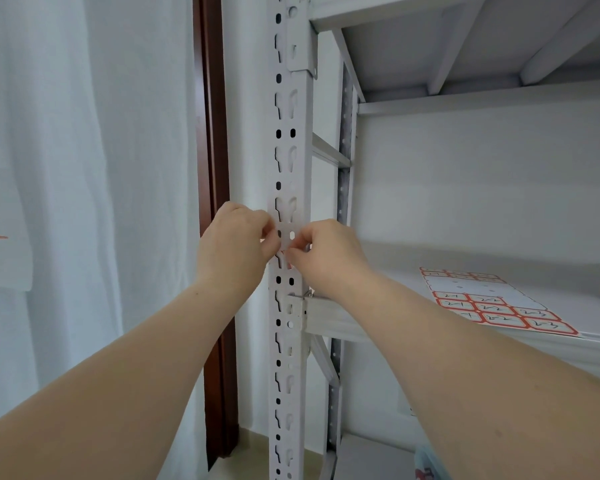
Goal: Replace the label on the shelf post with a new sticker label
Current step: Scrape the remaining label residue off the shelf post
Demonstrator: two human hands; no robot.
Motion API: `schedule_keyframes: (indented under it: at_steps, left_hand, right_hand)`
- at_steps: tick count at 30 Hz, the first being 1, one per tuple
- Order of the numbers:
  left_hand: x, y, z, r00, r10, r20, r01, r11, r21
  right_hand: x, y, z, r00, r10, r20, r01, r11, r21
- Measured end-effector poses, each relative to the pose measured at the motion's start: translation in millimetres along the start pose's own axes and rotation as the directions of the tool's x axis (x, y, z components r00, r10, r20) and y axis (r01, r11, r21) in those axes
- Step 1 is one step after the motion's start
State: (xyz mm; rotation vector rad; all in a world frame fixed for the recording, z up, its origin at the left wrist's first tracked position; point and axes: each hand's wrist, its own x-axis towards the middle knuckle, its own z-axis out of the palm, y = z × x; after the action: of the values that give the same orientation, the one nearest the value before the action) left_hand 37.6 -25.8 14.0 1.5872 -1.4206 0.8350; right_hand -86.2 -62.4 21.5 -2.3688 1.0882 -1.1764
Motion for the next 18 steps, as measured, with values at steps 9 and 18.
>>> schedule_keyframes:
  at_steps: [9,18]
  left_hand:
    - [-4.7,5.2,-9.6,0.985,-0.170,0.029,0.172,0.957,-0.232]
    - [0.0,7.5,-10.1,0.981,-0.188,0.047,0.193,0.970,-0.146]
  right_hand:
    - [0.4,-2.2,-1.1,1.000,0.009,0.005,-0.009,1.000,0.004]
    - [1.5,-3.1,0.1,0.999,0.037,0.007,-0.037,0.999,0.004]
